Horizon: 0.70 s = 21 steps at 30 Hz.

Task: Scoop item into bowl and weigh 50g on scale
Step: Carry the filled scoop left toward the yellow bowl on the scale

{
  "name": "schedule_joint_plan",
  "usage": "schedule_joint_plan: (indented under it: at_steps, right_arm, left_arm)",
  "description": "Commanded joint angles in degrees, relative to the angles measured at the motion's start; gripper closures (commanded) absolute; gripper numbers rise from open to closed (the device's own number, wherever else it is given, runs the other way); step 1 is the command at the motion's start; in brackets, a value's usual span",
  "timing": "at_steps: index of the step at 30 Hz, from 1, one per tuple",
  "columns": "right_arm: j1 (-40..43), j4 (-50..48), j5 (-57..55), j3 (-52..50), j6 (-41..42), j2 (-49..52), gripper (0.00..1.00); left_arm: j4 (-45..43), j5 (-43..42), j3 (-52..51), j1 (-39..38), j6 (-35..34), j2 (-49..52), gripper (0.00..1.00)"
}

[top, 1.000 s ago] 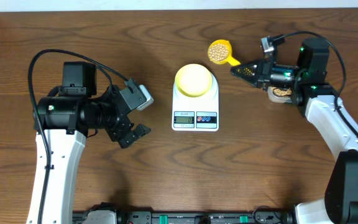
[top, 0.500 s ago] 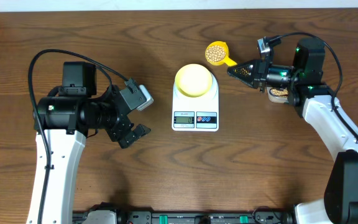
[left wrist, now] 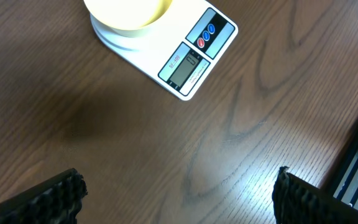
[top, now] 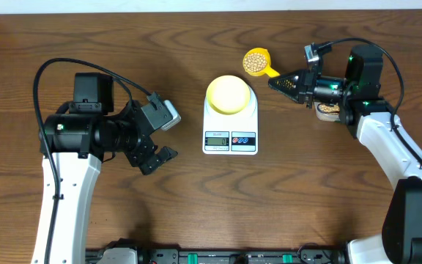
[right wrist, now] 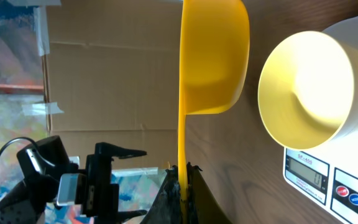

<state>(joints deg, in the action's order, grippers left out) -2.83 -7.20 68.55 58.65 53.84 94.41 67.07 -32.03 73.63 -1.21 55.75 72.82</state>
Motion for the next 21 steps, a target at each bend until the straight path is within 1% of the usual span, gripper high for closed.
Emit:
schedule_joint_plan:
  at_steps: [1,16,21]
  right_arm:
    - [-0.3,-0.3,-0.9,0.1,0.3,0.5,0.99]
    - [-0.5,-0.2,-3.6,0.1,-4.7,0.5,0.99]
    - [-2.1,0.0,-5.3,0.1,-6.3,0.5,0.99]
  left_arm:
    - [0.2,-0.5,0.3,0.3,0.6,0.2,0.02]
    - [0.2,-0.5,0.3,0.3,0.6,0.2,0.02]
    - [0.2,-0.5,0.3,0.3,0.6,0.2,0.02]
